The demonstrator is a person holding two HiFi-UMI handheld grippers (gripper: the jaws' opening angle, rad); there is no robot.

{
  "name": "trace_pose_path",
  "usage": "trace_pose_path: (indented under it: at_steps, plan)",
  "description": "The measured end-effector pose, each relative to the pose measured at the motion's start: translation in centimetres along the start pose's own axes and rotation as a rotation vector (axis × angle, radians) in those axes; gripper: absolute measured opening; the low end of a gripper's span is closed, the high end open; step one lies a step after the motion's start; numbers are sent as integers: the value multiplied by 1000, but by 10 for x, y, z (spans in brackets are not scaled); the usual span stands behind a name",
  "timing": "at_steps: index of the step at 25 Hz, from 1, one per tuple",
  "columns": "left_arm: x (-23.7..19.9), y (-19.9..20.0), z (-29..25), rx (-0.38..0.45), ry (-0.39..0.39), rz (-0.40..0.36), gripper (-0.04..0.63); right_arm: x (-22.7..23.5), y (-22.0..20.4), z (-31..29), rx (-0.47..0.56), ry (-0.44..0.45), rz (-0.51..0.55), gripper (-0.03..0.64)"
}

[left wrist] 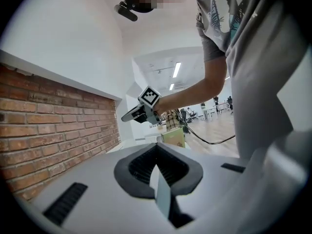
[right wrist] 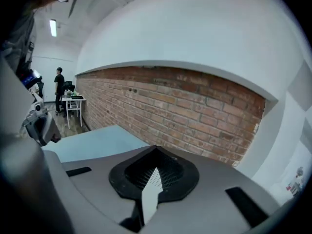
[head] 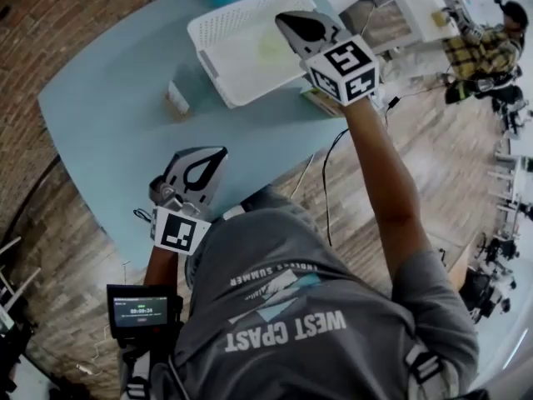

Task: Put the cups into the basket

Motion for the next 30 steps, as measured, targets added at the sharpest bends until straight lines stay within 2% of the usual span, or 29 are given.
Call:
trace_pose_path:
  at_steps: [4, 6, 9, 16, 22, 25, 30]
  plan:
    - [4, 3, -3, 6, -18, 1, 0, -43, 24, 53, 153, -13, 51, 11]
    - [5, 4, -3, 17, -28, -1, 0, -67, 26, 73, 186, -29, 79, 11]
    - [8, 5, -2, 32, -43, -19, 0, -102, 16, 96, 175, -60, 113, 11]
    - [8, 13, -7, 62, -54, -38, 0, -147, -1, 137, 116, -103, 142, 11]
    - [9, 1, 12, 55, -66, -88, 0, -197, -26, 138, 131, -123, 107, 11]
    - [6, 10, 5, 53, -82, -101, 0, -198, -23, 143, 122, -131, 93, 11]
    - [5, 43, -22, 86, -114, -72, 0, -176, -1, 166, 99, -142, 74, 11]
Point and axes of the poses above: the fingertips, and each gripper's own axes: z backward along the fingers, x to its right, y out of its top, the point moved 7 cm from there along z, backward along the fingers, and after that the axes turned 7 degrees about x, right-handed, at the moved point
